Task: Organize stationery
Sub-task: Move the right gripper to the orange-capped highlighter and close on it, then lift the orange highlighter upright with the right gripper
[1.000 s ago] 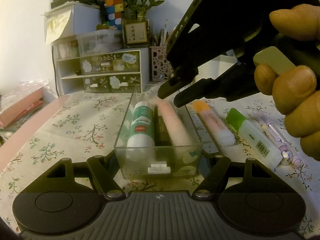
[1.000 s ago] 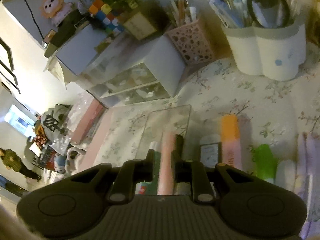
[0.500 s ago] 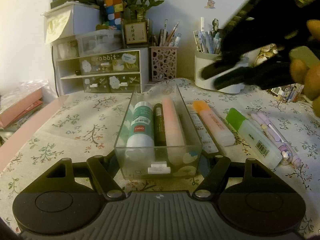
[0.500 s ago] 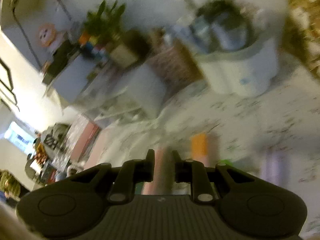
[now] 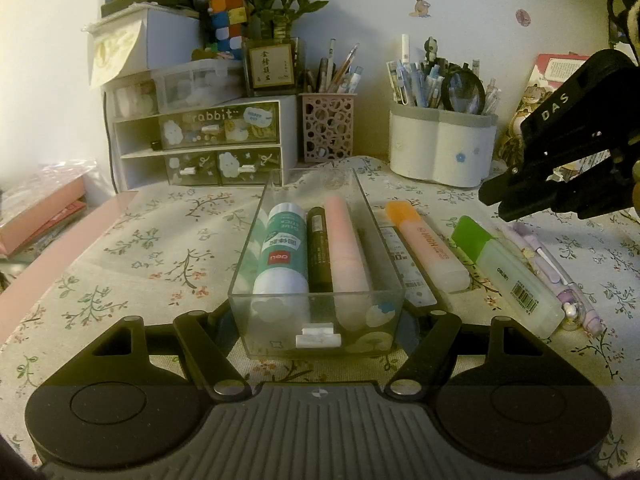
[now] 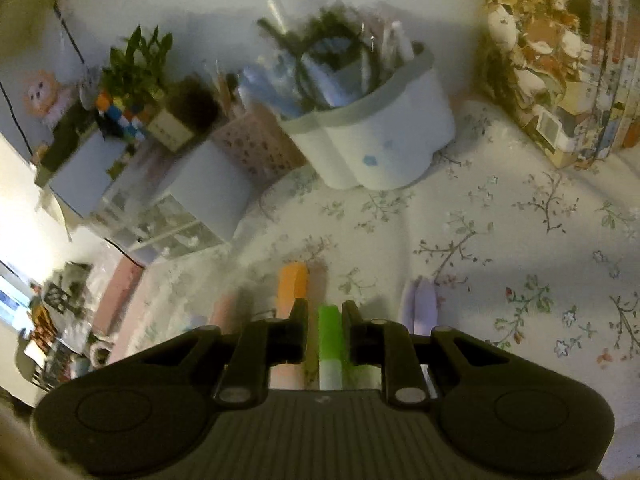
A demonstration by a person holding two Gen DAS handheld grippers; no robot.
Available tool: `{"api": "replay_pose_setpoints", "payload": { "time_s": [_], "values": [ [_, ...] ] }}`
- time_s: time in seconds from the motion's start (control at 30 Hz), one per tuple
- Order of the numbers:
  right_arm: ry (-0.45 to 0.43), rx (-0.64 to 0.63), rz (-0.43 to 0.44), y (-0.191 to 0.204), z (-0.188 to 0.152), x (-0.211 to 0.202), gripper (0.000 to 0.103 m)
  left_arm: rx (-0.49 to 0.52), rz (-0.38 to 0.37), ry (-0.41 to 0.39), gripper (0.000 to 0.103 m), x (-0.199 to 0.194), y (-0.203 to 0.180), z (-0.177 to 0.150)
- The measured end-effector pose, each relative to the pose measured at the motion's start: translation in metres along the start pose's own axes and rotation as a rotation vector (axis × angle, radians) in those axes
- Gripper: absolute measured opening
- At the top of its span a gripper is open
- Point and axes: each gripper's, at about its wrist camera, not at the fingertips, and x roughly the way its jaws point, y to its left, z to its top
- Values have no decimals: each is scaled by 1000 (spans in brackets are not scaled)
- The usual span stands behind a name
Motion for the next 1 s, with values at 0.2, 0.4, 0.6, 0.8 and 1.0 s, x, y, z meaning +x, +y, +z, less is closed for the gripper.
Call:
{"api": "replay_pose_setpoints", "payload": {
  "time_s": [0.2,0.4,0.6,0.8,1.0],
  "values": [
    [-5,-65,-6,12,-3,-1,23,0,0,0,73,0,0,0],
    [25,-110,-15,20,-2,7,24,0,0,0,73,0,0,0],
    [59,-186,-8,35,-3,15,24,0,0,0,73,0,0,0],
    [116,-259,-32,49,1,36,24,0,0,0,73,0,0,0],
    [156,-329,-92,58,-1,56,28,3,1,-1,73,0,0,0]
  ]
}}
